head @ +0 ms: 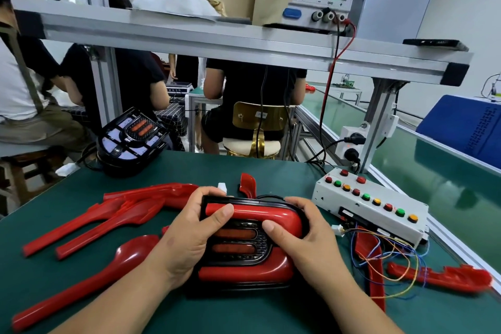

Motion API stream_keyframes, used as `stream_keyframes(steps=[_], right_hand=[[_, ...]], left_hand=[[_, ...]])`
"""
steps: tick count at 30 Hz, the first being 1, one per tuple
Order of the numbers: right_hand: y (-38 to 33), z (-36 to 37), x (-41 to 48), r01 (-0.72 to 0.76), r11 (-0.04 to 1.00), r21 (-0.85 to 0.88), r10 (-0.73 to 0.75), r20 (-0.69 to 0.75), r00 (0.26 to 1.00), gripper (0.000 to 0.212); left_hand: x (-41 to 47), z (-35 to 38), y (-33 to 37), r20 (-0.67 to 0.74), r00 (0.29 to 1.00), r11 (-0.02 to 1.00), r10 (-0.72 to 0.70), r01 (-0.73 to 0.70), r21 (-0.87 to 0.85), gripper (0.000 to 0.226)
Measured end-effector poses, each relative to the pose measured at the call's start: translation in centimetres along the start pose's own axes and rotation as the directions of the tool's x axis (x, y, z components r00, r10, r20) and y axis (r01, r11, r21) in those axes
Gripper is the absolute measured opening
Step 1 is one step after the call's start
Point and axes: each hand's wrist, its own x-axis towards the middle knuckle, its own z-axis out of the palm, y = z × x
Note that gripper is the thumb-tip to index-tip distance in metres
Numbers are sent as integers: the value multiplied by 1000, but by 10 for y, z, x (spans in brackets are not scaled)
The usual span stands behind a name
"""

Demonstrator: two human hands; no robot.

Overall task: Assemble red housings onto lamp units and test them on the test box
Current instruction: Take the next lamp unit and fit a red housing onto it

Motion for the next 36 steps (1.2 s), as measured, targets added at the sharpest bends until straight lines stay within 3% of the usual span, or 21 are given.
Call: stream_keyframes(steps=[7, 11, 15, 22, 28, 36], right_hand=[[5, -1, 5, 302, 864, -403, -329, 1, 944, 48], [6, 4, 9, 441, 744, -503, -481, 55, 875, 33], [4, 6, 11, 479, 697, -533, -528, 70, 846, 29], [-4, 12, 8, 551, 485, -679, -615, 183, 767, 21], [-12, 15, 3, 521, 499, -692, -550, 211, 808, 20], [-9, 5, 8, 530, 531, -661, -567, 188, 802, 20]], left_hand=[[4, 1, -3, -17, 1000, 1000, -5, 5, 7, 32], [7, 0, -6, -42, 999, 999, 15, -12, 51, 36], [6, 2, -5, -43, 998, 994, 45, -40, 97, 40], [3, 7, -3, -45, 993, 976, 111, -101, 193, 70], [0, 10, -2, -58, 992, 974, 112, -98, 206, 70], [2, 4, -4, -88, 996, 999, 32, -29, 29, 86]])
